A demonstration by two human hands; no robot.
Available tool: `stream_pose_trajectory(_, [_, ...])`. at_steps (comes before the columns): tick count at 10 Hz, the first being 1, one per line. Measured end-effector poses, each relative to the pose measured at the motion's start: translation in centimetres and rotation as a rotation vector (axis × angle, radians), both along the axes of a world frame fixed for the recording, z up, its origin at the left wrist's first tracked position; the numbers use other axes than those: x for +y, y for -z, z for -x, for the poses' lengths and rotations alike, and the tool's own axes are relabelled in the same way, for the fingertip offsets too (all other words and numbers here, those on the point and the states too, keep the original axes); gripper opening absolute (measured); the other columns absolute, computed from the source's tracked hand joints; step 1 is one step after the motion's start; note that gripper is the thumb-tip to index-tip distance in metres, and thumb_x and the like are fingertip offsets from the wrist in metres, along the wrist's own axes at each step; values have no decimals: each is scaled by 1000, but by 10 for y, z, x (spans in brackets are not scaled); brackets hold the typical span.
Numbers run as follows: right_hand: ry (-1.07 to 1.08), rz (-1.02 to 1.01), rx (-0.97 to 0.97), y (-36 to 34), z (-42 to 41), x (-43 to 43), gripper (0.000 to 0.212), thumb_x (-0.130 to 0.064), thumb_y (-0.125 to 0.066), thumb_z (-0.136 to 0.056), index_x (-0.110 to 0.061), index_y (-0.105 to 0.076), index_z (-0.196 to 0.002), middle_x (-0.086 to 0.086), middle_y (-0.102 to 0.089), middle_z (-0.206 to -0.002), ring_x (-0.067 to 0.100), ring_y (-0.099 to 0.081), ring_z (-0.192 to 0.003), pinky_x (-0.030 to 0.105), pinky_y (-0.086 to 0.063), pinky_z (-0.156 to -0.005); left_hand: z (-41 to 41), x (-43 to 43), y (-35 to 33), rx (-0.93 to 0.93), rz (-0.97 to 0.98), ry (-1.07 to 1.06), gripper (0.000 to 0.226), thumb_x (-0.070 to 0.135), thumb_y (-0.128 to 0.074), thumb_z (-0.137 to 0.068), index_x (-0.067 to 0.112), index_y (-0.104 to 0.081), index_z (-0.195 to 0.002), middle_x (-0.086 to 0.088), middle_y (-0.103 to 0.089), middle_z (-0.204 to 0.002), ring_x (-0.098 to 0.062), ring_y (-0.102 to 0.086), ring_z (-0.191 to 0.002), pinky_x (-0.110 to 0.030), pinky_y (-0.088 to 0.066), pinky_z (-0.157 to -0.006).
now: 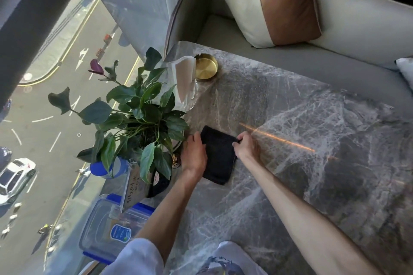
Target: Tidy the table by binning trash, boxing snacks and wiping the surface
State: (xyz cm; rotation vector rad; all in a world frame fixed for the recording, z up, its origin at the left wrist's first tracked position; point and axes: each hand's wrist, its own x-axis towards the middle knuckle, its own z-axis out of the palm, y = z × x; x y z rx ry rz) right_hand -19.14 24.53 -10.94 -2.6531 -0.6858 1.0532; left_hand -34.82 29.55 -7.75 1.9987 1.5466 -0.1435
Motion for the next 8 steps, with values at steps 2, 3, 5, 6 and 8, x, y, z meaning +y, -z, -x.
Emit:
stream_pose_trajectory(2, [57,-214,57,2,4,-3,13,-17,-68,-86,-15,-62,-97,3,-66,-95,27,-65,-93,32,-48,-80,-10,16,4,94,-2,53,35,-3,-56,-79,7,-43,-111,-17,-52,-114,-36,-55,-99,-41,-44,-68])
stream_pose_trajectory(3, [1,-312,70,-1,8,-11,31,-13,-68,-88,-14,-58,-117,6,-60,-110,27,-61,-99,43,-52,-89,-7,3,9,212,-135,125,58,0,-58,-79,8,-35,-132,-17,-46,-123,-33,-52,-104,-37,-49,-74])
stream_pose_trajectory(5, [-670,-220,-323,-13,43,-65,72,-32,-74,-79,-27,-39,-142,5,-39,-146,28,-43,-129,41,-45,-99,6,-57,18,218,-72,320,75,28,-52,-90,16,-13,-153,-20,-19,-157,-38,-21,-145,-49,-29,-115])
stream_pose_trajectory(6, [-785,-57,-238,-12,51,-88,78,-40,-63,-87,-28,-23,-153,8,-22,-160,32,-27,-143,49,-25,-117,16,-74,20,231,50,346,75,30,-44,-96,19,0,-155,-17,3,-163,-34,5,-151,-50,-10,-122])
stream_pose_trajectory(8, [-865,11,-54,-42,32,-107,81,-49,-54,-92,-39,-4,-154,2,4,-166,31,5,-152,54,0,-122,29,-78,-20,236,118,364,63,26,-43,-97,20,-16,-153,-11,-8,-163,-33,-4,-151,-51,-22,-119])
